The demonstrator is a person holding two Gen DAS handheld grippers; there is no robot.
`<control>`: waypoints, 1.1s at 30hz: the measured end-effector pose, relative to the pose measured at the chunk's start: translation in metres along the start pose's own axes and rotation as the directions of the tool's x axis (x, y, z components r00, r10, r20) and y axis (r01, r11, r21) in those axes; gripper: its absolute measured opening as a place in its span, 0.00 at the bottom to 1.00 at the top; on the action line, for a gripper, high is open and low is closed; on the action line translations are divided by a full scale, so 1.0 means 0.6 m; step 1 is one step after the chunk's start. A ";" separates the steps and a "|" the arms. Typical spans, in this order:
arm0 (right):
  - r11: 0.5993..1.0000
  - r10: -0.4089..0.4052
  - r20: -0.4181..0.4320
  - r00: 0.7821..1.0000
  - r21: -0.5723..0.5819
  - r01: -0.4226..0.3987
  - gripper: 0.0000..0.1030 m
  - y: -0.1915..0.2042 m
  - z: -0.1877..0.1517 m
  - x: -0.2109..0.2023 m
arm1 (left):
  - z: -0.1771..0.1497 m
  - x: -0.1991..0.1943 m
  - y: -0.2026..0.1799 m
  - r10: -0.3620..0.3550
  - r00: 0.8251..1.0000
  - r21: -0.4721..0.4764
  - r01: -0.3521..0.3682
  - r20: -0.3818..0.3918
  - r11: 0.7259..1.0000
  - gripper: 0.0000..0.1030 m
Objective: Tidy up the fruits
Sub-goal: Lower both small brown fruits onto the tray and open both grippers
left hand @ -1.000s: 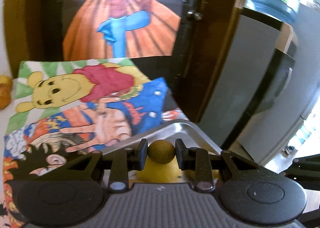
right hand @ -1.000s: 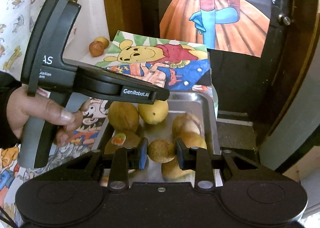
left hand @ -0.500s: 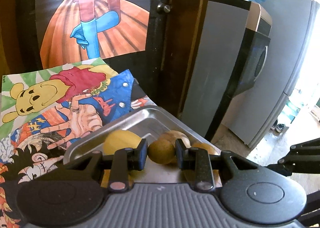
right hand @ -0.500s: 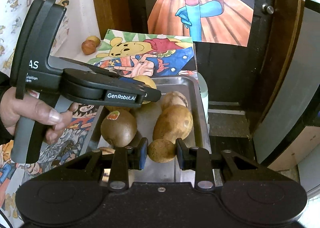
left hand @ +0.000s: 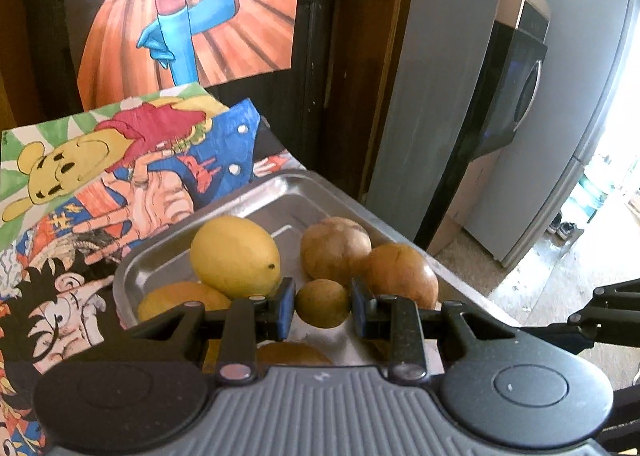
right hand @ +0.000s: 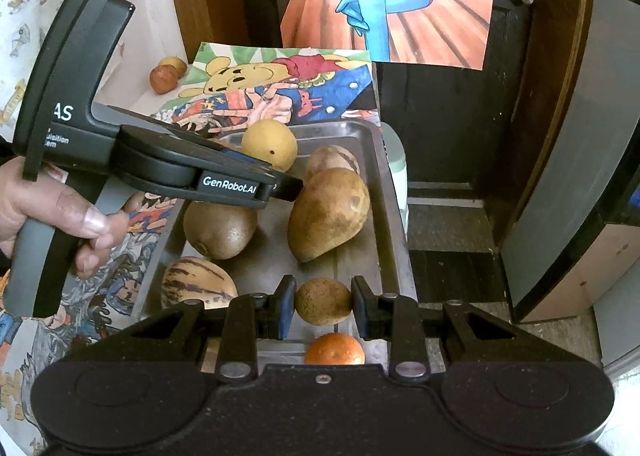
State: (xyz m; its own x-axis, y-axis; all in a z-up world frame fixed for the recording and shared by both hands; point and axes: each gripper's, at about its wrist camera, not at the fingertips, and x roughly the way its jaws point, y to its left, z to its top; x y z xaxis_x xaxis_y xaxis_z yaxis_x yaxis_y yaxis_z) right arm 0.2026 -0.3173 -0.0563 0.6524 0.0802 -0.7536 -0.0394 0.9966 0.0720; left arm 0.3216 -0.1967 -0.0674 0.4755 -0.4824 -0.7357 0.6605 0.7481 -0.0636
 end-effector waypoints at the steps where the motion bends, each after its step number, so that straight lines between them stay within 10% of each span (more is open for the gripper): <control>1: 1.000 0.000 -0.003 1.000 -0.002 0.000 0.31 0.000 -0.001 0.003 | -0.001 0.002 -0.001 0.002 1.000 0.002 -0.002 -0.006 1.000 0.31; 33: 0.984 0.060 -0.027 0.998 -0.165 -0.063 0.31 -0.015 -0.013 0.048 | -0.021 0.009 0.008 0.016 1.000 -0.012 -0.016 -0.003 1.000 0.32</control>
State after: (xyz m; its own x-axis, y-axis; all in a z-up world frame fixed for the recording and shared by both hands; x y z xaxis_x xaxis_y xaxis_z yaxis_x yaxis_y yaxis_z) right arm 0.2160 -0.3241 -0.0837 0.6285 0.1402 -0.7651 -0.2049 0.9787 0.0110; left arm 0.3202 -0.1898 -0.0804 0.4844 -0.4692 -0.7384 0.6456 0.7613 -0.0602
